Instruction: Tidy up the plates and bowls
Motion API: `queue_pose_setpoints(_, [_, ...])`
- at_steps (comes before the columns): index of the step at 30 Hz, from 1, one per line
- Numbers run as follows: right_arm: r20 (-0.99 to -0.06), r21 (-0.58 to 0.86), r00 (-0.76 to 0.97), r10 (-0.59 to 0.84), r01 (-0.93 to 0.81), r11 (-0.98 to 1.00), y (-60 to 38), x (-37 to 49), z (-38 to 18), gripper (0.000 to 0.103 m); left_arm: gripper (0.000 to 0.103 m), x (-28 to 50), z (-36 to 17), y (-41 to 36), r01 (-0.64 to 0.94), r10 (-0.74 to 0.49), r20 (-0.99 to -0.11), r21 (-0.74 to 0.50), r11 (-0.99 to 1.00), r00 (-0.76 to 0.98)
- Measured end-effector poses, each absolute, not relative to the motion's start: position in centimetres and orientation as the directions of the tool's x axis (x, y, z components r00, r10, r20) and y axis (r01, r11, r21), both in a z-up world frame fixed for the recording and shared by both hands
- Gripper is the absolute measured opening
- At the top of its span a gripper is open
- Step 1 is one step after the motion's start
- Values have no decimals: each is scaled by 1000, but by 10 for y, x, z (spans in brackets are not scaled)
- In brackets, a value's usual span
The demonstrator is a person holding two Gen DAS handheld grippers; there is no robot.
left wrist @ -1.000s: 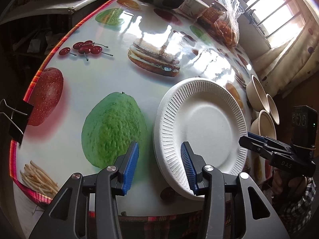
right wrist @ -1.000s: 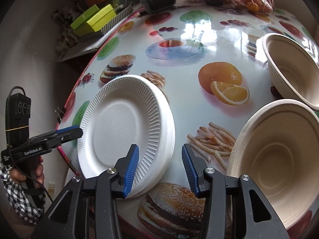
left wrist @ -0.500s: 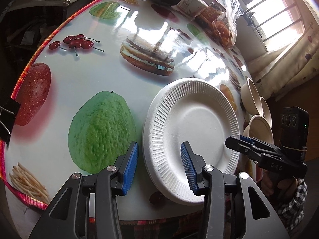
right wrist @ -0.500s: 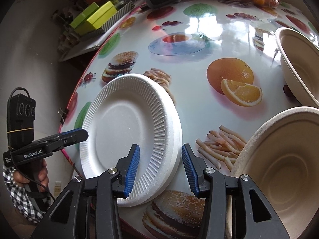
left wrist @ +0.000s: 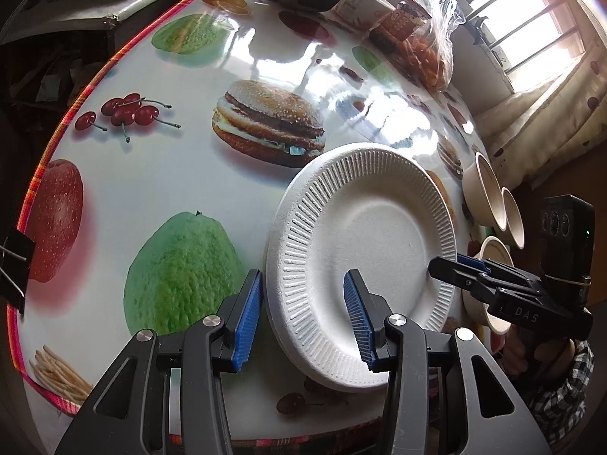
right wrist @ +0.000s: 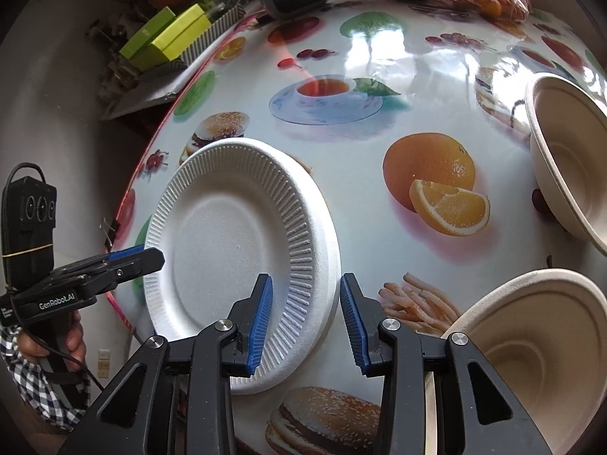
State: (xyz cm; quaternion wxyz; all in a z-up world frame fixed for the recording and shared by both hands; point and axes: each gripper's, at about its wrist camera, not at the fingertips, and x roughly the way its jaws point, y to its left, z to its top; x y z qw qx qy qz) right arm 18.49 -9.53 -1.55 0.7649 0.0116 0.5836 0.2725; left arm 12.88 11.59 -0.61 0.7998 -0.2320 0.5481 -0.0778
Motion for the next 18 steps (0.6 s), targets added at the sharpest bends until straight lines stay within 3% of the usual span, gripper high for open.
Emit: queue_pose_setpoints(18, [-900,318,176,399,-361,877,-95,234,-9,37,45,189,-1,112,-113,-360,-859,-424,898,364])
